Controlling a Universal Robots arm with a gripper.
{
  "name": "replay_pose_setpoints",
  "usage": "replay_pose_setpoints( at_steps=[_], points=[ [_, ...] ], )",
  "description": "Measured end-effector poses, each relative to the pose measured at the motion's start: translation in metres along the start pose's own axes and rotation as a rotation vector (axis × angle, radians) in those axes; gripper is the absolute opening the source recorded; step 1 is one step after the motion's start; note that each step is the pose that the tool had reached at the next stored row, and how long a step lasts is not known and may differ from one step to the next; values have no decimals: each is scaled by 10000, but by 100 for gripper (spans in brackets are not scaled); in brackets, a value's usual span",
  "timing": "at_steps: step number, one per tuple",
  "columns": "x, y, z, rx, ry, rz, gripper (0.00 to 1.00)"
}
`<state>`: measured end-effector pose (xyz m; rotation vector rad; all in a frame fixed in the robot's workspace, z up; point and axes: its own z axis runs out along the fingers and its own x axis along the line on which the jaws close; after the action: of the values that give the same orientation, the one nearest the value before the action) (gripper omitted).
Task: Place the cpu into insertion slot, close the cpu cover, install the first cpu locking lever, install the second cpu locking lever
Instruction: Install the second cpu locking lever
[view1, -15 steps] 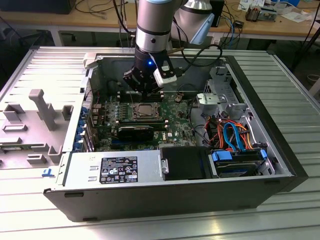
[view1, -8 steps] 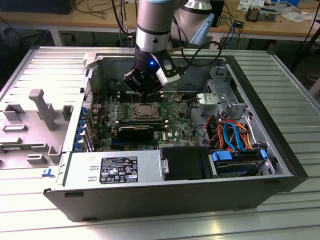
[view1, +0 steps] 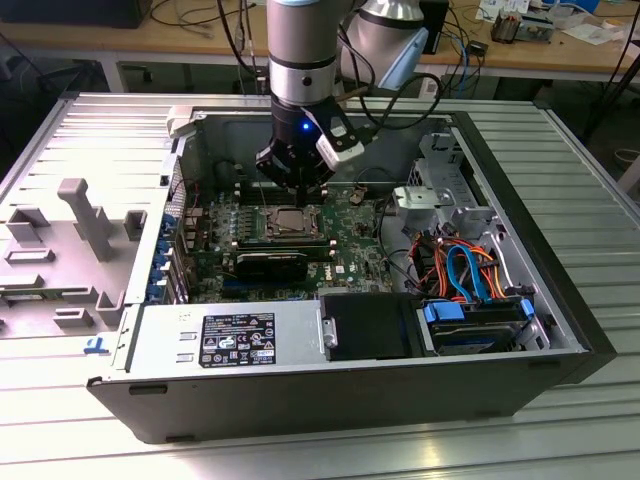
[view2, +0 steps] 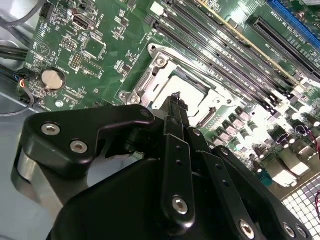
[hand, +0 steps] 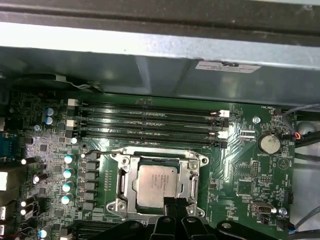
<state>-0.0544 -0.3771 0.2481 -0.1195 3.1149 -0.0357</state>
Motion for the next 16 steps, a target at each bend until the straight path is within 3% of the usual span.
replay_pose_setpoints(
  at_steps=[5,13,16],
  points=[
    [31,2,-3,13,-8,3,11],
    [383,51,-11,9,-16,7,11],
    [585,102,-17,1,-16,11,11]
  ],
)
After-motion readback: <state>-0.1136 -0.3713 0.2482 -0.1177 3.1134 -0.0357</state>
